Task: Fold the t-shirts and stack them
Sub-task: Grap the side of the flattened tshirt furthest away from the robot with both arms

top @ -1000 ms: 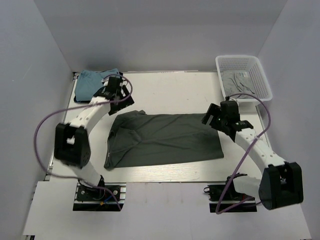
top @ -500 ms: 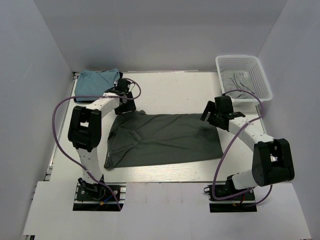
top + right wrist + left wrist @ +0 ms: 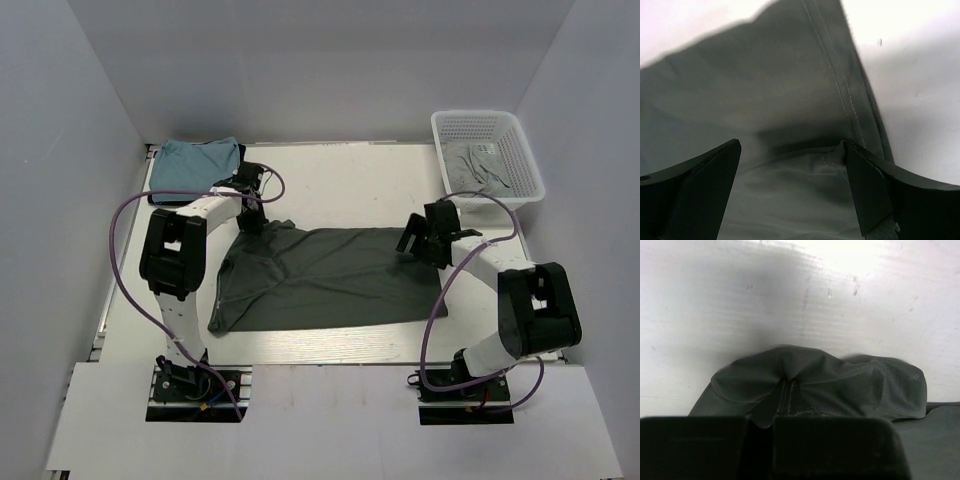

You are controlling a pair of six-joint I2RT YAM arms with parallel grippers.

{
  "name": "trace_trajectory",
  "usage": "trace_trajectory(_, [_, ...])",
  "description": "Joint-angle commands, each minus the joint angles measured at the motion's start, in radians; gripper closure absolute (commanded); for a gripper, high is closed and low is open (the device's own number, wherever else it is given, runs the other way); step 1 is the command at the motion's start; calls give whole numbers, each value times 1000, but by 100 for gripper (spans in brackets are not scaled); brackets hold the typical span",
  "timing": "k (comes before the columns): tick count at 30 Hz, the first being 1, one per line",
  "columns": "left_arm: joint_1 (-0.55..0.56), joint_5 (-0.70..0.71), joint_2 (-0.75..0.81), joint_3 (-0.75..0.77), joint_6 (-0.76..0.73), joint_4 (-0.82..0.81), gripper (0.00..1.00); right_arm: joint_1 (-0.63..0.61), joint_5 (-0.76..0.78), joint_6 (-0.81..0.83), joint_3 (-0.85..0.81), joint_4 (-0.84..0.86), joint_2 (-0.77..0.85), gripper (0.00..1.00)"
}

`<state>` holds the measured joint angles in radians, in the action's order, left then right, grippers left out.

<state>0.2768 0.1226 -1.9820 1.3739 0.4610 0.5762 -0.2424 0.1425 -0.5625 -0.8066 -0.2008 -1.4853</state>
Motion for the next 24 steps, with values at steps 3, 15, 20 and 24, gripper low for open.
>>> trace_trajectory(3, [-11,64,17,89,18,24,100,-1,-84,-28,61,67,-73,12])
trace_trajectory(15, [-21,272,134,143,100,99,55,0,-26,-56,92,66,-107,14])
trace_trajectory(20, [-21,192,71,223,55,120,22,-3,-34,-42,86,67,-101,14])
trace_trajectory(24, [1,121,-4,292,-63,79,22,-1,-29,-34,90,78,-96,14])
